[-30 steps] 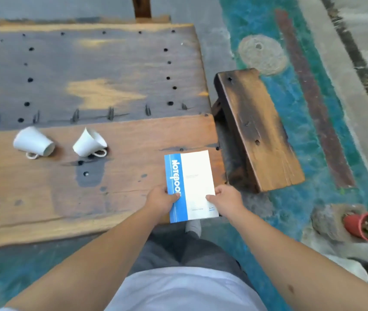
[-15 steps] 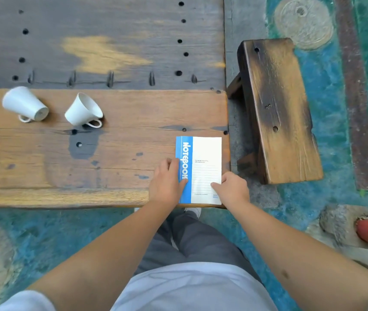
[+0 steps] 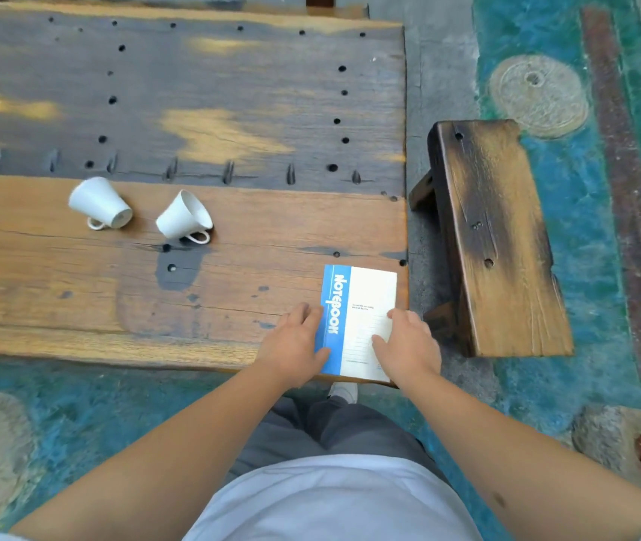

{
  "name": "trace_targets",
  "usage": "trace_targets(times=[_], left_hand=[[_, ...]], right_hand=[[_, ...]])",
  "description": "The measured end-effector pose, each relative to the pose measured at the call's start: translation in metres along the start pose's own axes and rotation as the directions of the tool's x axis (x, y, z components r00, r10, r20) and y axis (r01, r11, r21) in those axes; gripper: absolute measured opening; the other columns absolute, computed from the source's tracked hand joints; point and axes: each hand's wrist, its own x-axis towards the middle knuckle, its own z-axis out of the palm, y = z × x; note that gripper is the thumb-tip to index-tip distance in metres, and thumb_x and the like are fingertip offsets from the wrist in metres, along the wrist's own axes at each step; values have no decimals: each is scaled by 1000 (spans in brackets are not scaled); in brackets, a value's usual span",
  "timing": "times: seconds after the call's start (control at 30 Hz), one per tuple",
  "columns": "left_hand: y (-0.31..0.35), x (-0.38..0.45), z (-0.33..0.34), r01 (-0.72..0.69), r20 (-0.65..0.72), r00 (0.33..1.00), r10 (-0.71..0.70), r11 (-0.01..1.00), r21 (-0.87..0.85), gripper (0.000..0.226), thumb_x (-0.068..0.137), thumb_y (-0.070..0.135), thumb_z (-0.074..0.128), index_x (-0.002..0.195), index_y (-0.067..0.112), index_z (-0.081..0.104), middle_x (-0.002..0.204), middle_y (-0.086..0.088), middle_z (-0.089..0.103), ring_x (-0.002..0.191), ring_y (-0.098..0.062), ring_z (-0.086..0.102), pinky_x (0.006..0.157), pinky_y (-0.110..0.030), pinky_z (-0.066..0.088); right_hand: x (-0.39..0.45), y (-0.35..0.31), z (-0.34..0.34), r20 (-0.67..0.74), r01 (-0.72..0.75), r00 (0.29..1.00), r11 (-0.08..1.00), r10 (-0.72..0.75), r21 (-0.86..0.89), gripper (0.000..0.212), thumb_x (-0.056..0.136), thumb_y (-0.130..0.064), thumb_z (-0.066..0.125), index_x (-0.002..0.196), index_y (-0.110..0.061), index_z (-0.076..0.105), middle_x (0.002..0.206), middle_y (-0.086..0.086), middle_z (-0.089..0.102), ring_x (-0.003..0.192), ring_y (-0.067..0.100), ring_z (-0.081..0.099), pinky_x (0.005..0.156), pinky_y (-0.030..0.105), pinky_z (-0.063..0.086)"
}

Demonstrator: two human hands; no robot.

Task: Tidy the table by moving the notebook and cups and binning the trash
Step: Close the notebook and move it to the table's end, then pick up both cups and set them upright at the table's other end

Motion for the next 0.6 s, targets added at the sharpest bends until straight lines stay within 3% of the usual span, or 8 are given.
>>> trace_targets(times=[0.1, 0.2, 0.3, 0.6], left_hand=[[-21, -24, -13, 64, -64, 996, -57, 993, 102, 82, 85, 59, 46, 153, 28, 11, 164, -6, 9, 147, -28, 17, 111, -53, 32], [-48, -52, -26, 172, -136, 979, -150, 969, 175, 87, 82, 68, 38, 153, 32, 4, 166, -5, -1, 150, -29, 7, 111, -58, 26], [-74, -83, -38, 306, -188, 942, -279, 942, 137, 91, 79, 74, 32, 154, 33, 0, 165, -5, -6, 150, -29, 1, 111, -61, 24], [-149, -172, -46, 540, -252, 800, -544, 837, -91, 93, 76, 81, 26, 153, 37, -3, 166, -4, -8, 151, -28, -4, 113, -61, 21]], right_hand=[[-2, -25, -7, -17, 189, 981, 973, -193, -134, 57, 87, -50, 54, 136, -26, 39, 143, 0, 44, 123, 25, 42, 95, 43, 40], [-3, -57, -7, 138, 383, 923, 899, -360, -215, 72, 85, -58, 50, 147, -29, 26, 158, 2, 24, 139, 27, 27, 105, 45, 32], [-10, -95, 0, 224, 532, 844, 810, -487, -244, 83, 81, -65, 47, 150, -31, 16, 162, 4, 12, 145, 28, 15, 110, 47, 26], [-35, -199, 26, 382, 714, 697, 638, -608, -288, 95, 74, -73, 46, 151, -36, 4, 163, 3, -5, 147, 31, 5, 115, 47, 14]])
